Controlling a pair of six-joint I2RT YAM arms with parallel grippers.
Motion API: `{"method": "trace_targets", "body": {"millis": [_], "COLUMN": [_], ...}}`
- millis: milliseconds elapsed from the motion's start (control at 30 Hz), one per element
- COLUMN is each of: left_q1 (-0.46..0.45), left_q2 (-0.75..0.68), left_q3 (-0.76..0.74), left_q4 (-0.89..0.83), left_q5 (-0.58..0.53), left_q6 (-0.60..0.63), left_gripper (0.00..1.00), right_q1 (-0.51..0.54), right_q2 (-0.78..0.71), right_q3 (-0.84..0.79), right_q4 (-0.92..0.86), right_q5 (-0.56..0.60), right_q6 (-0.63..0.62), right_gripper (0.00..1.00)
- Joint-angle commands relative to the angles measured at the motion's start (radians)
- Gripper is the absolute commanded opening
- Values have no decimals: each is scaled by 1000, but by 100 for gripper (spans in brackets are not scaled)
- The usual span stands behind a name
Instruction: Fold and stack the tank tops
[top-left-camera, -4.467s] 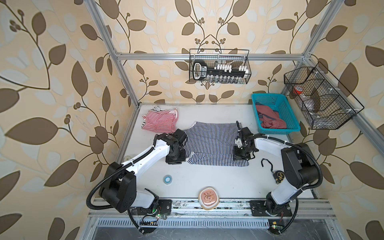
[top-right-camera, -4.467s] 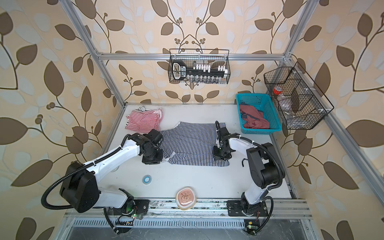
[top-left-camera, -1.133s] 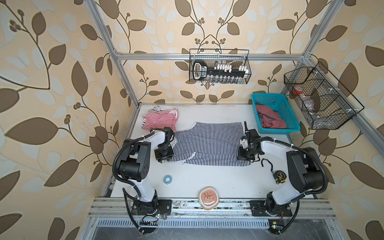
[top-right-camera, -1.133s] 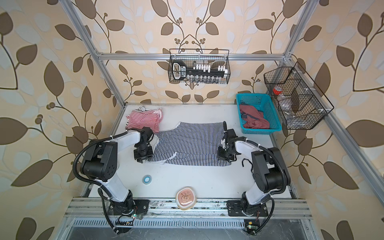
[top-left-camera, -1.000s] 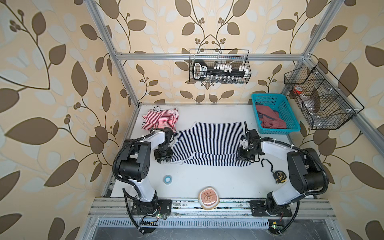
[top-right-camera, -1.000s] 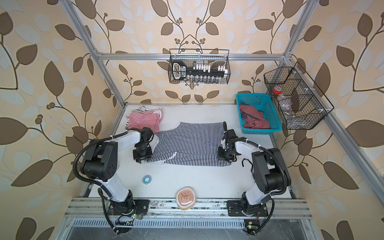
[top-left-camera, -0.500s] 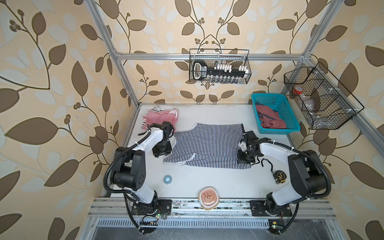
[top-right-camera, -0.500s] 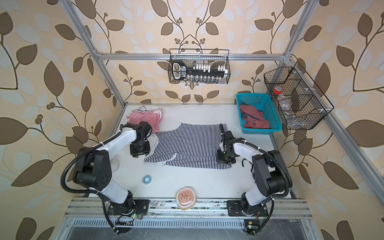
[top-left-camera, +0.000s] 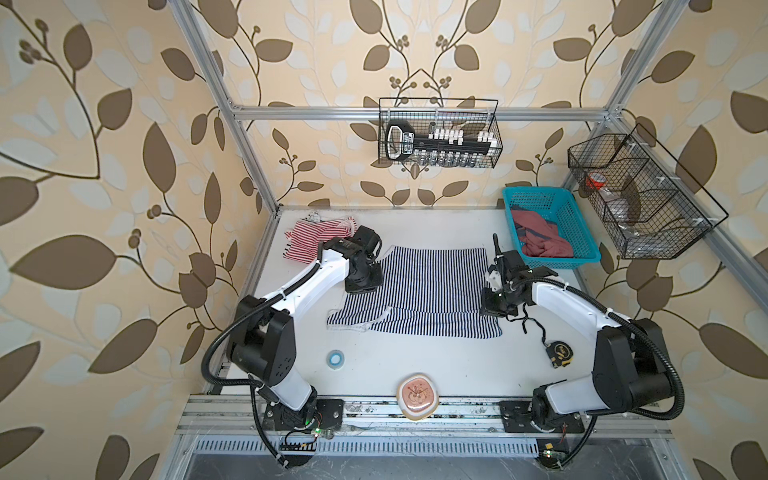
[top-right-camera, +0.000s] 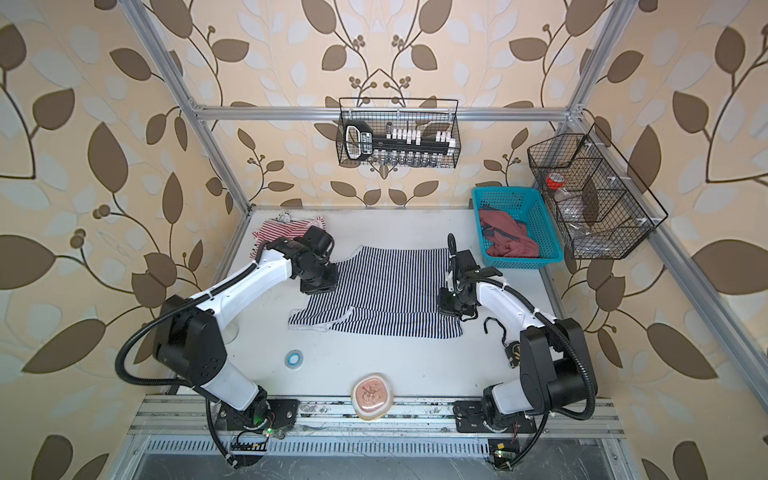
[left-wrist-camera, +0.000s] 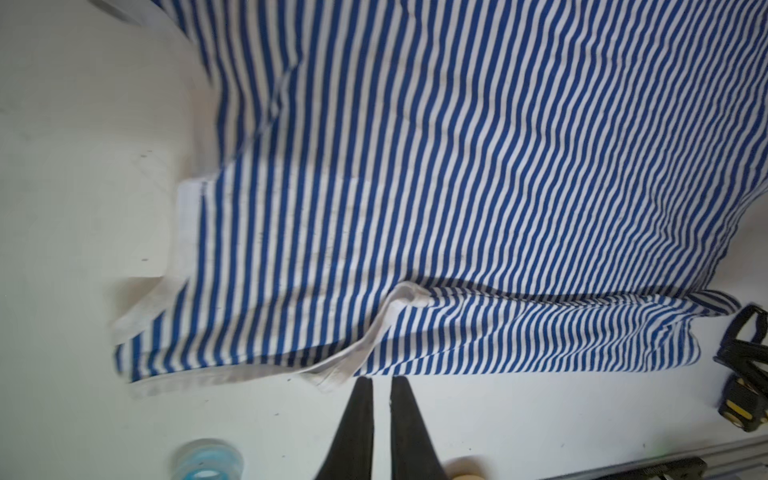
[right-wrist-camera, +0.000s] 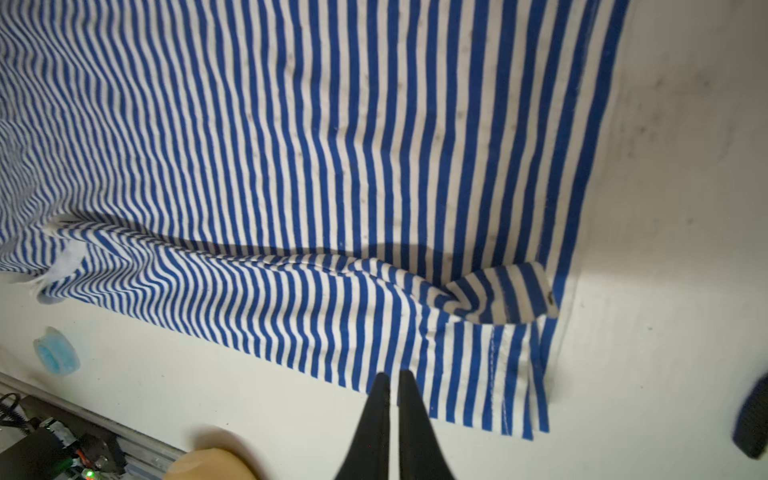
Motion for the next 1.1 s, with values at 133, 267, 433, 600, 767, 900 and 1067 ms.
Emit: {"method": "trace_targets", "body": {"millis": [133, 267, 433, 600, 767, 900, 1067], "left_q1": [-23, -40, -55, -55, -53, -55, -54], "left_q2": [76, 143, 209, 249, 291, 296, 258], "left_q3": [-12, -14, -26, -59, -83, -137, -208], "left_q4": [106, 156, 161, 161, 147, 147, 152], "left_q5": [122, 175, 182, 139, 91, 66, 41], "left_q6": [-9, -9, -4, -5, -18, -40, -65], "left_gripper": [3, 0, 0, 0, 0, 0, 0], "right_q1": [-28, -33, -33, -33, -33, -33, -24], "right_q2": [32, 87, 125, 168, 176, 175, 178], "right_q3": [-37, -49, -60, -65, -76, -93, -115], "right_q4": [20, 56, 86, 100, 101, 91, 87], "right_q5": [5, -7, -13, -16, -8, 5, 19], "right_q6": [-10, -11, -10, -18, -26, -35, -41], "right_gripper": [7, 9, 11, 12, 13, 14, 14]}}
